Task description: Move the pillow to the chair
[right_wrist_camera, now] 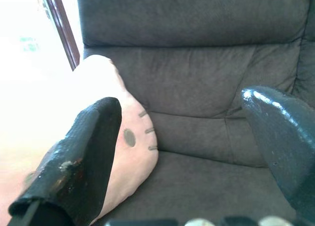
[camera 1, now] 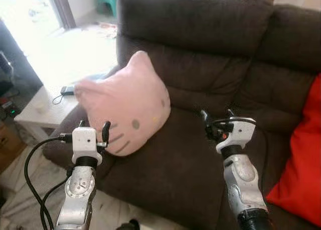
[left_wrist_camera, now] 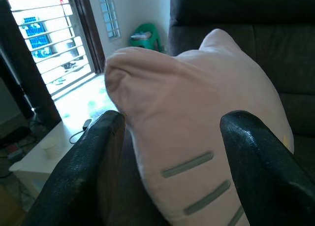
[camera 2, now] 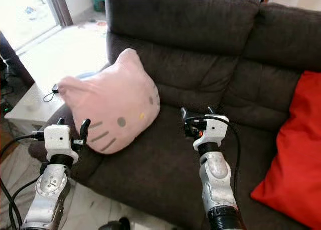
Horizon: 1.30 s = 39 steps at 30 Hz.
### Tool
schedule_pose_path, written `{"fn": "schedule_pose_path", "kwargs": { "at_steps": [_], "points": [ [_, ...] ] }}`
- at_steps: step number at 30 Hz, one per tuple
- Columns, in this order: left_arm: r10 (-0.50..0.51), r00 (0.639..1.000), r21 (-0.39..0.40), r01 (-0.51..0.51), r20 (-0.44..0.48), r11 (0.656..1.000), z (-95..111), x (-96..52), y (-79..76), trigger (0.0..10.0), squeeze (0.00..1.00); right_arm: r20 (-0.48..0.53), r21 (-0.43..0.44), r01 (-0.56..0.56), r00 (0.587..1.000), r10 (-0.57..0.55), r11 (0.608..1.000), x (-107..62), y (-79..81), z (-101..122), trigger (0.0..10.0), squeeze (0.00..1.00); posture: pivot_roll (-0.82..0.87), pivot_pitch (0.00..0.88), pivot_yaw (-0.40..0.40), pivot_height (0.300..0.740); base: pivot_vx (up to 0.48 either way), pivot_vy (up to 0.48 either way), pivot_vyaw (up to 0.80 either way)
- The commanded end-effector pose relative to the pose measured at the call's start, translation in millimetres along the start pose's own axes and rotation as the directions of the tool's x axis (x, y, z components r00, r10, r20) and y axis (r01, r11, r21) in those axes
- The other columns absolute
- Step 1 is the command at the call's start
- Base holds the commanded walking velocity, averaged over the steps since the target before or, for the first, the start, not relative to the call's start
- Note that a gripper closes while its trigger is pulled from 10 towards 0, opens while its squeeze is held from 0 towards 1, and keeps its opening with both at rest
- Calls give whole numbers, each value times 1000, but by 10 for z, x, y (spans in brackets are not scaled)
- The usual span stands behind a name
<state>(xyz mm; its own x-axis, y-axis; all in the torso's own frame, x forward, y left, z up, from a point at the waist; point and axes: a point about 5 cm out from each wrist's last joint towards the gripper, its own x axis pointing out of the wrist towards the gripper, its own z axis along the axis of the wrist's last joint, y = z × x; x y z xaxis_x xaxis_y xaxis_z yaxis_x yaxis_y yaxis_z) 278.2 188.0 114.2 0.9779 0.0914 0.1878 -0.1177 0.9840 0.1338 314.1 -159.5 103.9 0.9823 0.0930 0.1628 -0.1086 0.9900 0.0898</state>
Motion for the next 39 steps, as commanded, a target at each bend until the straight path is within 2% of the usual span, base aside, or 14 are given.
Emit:
{"fn": "schedule_pose_path", "kwargs": {
  "at_steps": [1,21,23,24,27,29,32,33,35,36,37,39],
  "points": [
    [-3,1000,-10,3,1,1000,11,-10,-8,10000,0,-7,1,1,1000,-1,1000,2,-1,-8,10000,0,72,78,-4,740,-311,0,0],
    [-7,1000,-8,7,-10,1000,-22,-3,-8,10000,0,-19,-2,3,1000,-3,1000,36,-18,-24,10000,0,69,66,-8,740,-309,0,0],
    [-19,997,-9,19,-72,1000,-138,-6,-26,10000,0,-46,-1,17,999,-17,1000,30,-61,-90,10000,0,69,56,-6,740,0,0,0],
    [-19,997,-9,19,-72,1000,-138,-6,-26,10000,0,-46,-1,17,999,-17,1000,30,-61,-90,10000,0,69,56,-6,740,0,0,0],
    [-50,988,0,50,-148,999,-301,-36,-41,10000,0,-78,18,73,994,-72,997,26,-181,-150,10000,0,64,40,0,740,0,0,0],
    [-57,972,-19,55,-229,998,-505,-89,-1,10000,0,-177,3,165,971,-162,986,-50,-441,-316,10000,0,63,22,8,740,0,0,0],
    [-66,957,-10,66,-283,998,-631,-121,34,10000,0,-246,-26,203,948,-204,979,-139,-574,-426,10000,0,63,15,11,740,0,0,0],
    [-68,945,4,73,-320,997,-722,-147,65,10000,0,-301,-27,245,922,-242,969,-223,-674,-511,10000,0,62,11,15,740,0,0,0],
    [-72,931,0,78,-357,997,-797,-171,80,10000,0,-353,-53,268,896,-269,962,-304,-741,-589,10000,0,56,8,20,740,0,0,0],
    [-87,900,-7,93,-428,996,-932,-237,91,10000,0,-442,-109,288,843,-306,951,-482,-842,-732,10000,0,52,6,27,740,0,0,0],
    [-87,900,-7,93,-428,996,-932,-237,91,10000,0,-442,-109,288,843,-306,951,-482,-842,-732,10000,0,52,6,27,740,0,0,0],
    [-114,833,-18,124,-541,992,-1145,-384,97,10000,0,-583,-173,311,732,-352,935,-835,-953,-972,10000,0,39,6,37,740,0,0,0]
  ]
}}
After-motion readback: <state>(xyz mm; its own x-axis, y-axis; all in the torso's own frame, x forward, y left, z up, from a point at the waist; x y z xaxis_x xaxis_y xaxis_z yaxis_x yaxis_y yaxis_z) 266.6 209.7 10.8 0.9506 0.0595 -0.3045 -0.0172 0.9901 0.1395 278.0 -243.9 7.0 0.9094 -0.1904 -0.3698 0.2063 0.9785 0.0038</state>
